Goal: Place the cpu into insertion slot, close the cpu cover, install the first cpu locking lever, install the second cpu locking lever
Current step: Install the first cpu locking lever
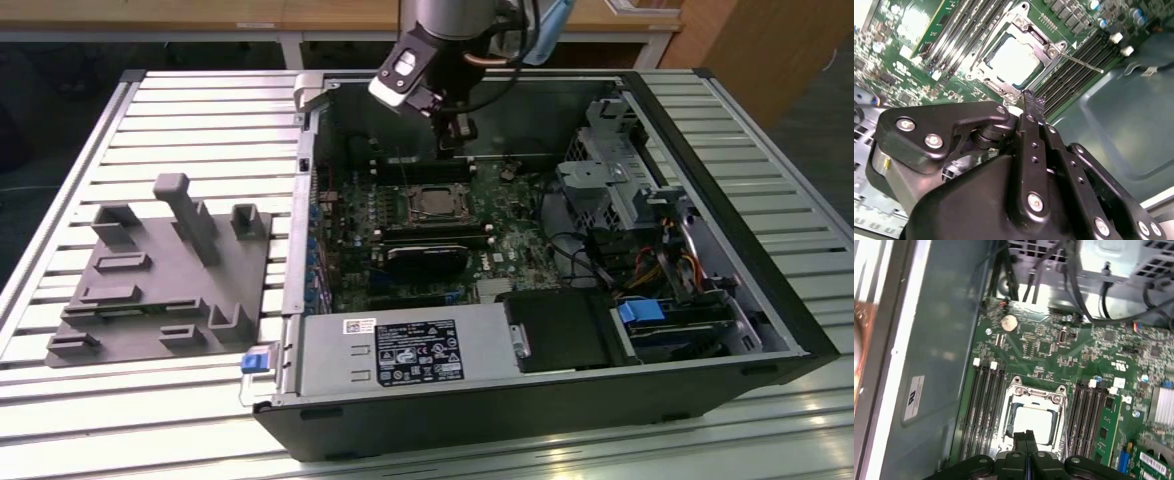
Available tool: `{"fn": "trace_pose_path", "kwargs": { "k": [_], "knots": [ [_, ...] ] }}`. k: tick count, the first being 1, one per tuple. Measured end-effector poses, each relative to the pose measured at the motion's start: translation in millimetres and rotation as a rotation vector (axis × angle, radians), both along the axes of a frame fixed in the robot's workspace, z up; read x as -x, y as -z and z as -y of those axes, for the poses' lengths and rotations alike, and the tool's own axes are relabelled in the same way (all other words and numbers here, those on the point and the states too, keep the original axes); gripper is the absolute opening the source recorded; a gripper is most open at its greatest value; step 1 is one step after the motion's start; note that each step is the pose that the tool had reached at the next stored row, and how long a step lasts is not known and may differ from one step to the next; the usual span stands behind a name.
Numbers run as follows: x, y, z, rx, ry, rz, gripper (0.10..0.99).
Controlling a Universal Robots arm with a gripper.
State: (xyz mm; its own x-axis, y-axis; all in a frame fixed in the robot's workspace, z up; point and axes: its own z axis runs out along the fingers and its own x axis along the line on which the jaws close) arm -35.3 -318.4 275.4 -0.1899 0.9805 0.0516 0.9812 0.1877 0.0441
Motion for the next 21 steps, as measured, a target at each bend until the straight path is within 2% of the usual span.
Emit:
{"fn": "trace_pose_path", "kwargs": {
  "k": [14, 21],
  "knots": [
    [0.0, 0.6, 0.0, 0.000, -0.251, -0.0001, 0.106],
    [0.0, 0.9, 0.0, 0.000, -0.326, 0.0000, 0.106]
  ]
}}
